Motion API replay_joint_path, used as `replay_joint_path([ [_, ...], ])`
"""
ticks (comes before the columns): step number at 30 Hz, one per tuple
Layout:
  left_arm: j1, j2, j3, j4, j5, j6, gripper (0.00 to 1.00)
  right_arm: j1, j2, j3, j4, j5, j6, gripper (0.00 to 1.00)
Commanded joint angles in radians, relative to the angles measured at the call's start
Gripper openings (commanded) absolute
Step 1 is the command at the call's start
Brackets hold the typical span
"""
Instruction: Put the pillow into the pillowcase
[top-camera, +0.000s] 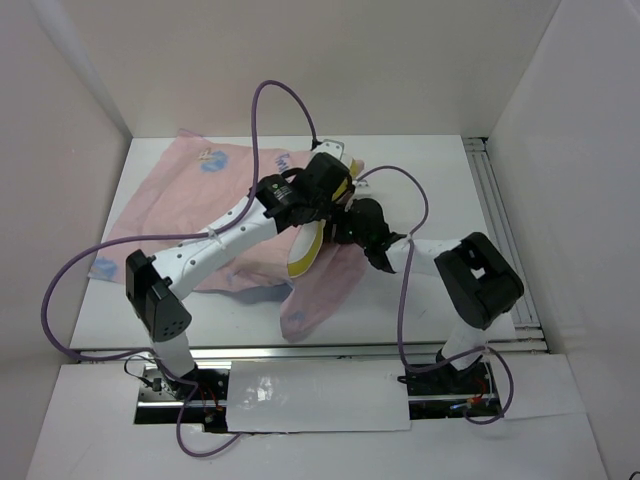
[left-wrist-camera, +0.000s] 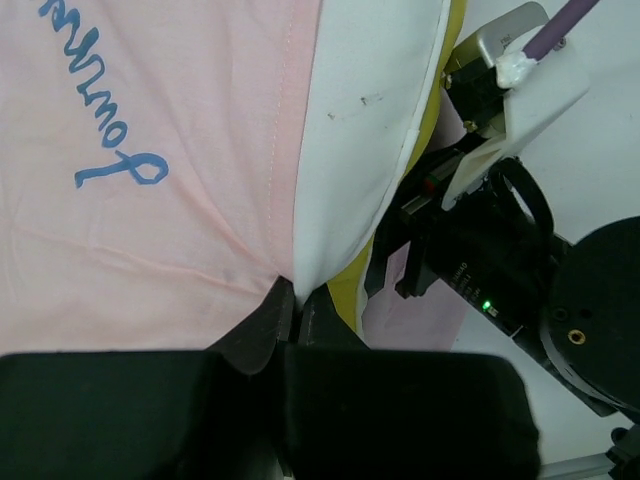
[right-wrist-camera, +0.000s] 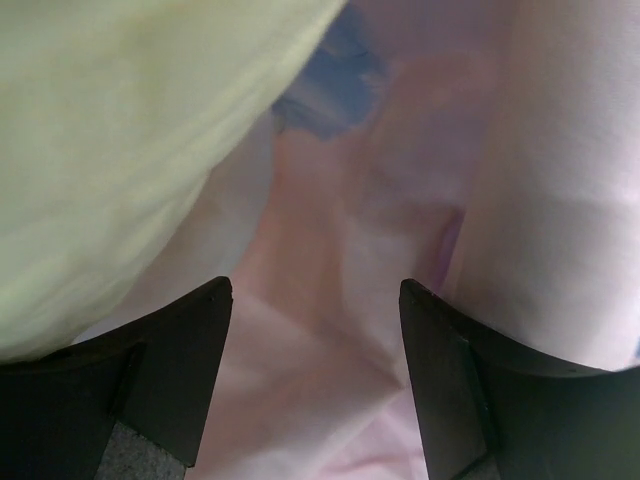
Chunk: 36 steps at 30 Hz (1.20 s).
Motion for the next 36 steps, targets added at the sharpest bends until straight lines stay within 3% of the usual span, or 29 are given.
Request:
replay_joint_path([
  [1,-0.007,-0.086,-0.019,0.105,0.033,-0.037,0.00,0.033,0.054,0.055,0.123,0.099,-0.015,0.75],
  [8,-0.007,-0.171,-0.084,0.136,0.044,-0.046,0.00,0.071,0.168,0.066,0.212,0.167,-0.025,0.69],
  [13,0.003,-0.222,-0.106,0.145,0.044,-0.055,0.00,0.071,0.188,0.052,0.309,0.132,-0.005,0.54],
  [15,0.003,-0.231,-0.118,0.145,0.033,-0.064,0.00,0.071,0.188,0.052,0.321,0.123,-0.005,0.41],
  [17,0.012,-0.242,-0.136,0.145,0.033,-0.074,0.00,0.071,0.172,0.052,0.321,0.110,-0.014,0.09],
  [18,0.012,-0.242,-0.136,0.145,0.033,-0.074,0.00,0.081,0.160,0.052,0.321,0.119,-0.014,0.00],
  [22,0.030,-0.251,-0.170,0.145,-0.029,-0.097,0.00,0.059,0.056,0.000,0.281,0.094,-0.023,0.00],
  [27,0.127,-0.155,-0.161,0.071,-0.100,-0.175,0.00,-0.033,-0.217,-0.098,0.131,-0.009,-0.014,0.00],
  [33,0.252,-0.057,-0.280,0.117,-0.082,-0.227,0.00,-0.256,-0.525,-0.198,-0.041,-0.211,0.063,0.00],
  [36,0.292,0.005,-0.310,0.136,-0.146,-0.256,0.00,-0.358,-0.642,-0.213,-0.087,-0.301,0.089,0.00],
])
